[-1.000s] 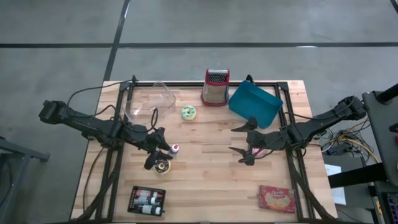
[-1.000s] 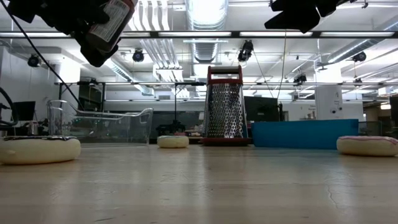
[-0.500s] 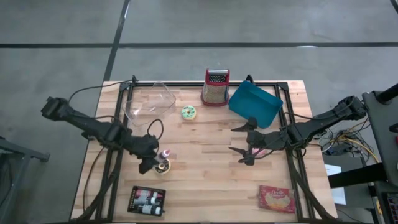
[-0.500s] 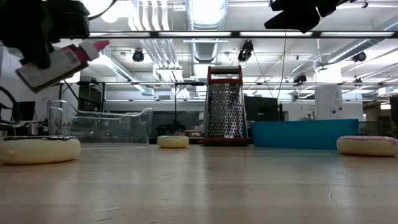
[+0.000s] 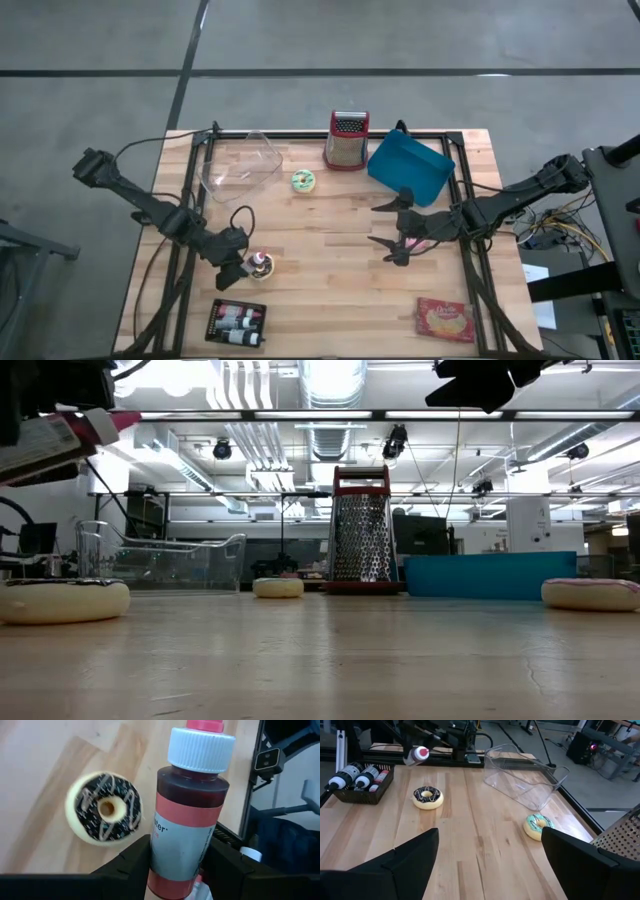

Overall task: Pick & Place Food Item
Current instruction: Put the pink food coloring bottle into the black bin

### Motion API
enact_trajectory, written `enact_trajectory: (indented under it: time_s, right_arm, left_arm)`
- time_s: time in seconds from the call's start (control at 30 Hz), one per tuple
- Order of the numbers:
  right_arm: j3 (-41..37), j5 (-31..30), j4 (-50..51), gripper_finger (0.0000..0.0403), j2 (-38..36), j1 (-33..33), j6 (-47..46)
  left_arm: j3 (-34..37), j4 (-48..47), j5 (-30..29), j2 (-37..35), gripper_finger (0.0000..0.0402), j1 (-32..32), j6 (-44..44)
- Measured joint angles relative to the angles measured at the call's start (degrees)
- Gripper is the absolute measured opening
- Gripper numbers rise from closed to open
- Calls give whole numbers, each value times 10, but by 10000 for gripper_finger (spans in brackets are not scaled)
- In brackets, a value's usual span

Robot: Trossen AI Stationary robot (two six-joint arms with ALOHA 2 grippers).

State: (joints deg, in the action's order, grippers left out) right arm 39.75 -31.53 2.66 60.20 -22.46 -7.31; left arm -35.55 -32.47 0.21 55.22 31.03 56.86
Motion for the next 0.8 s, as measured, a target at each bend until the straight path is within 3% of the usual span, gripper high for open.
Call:
enact_trajectory:
  time_s: [0.43, 0.8]
  right_arm:
    - [0, 0, 0, 338, 0, 0, -1]
    - [0, 0, 0, 349, 0, 0, -1]
  left_arm:
    - [0, -2, -6, 0, 163, 84, 155]
    - [-21, 21, -26, 23, 163, 180, 154]
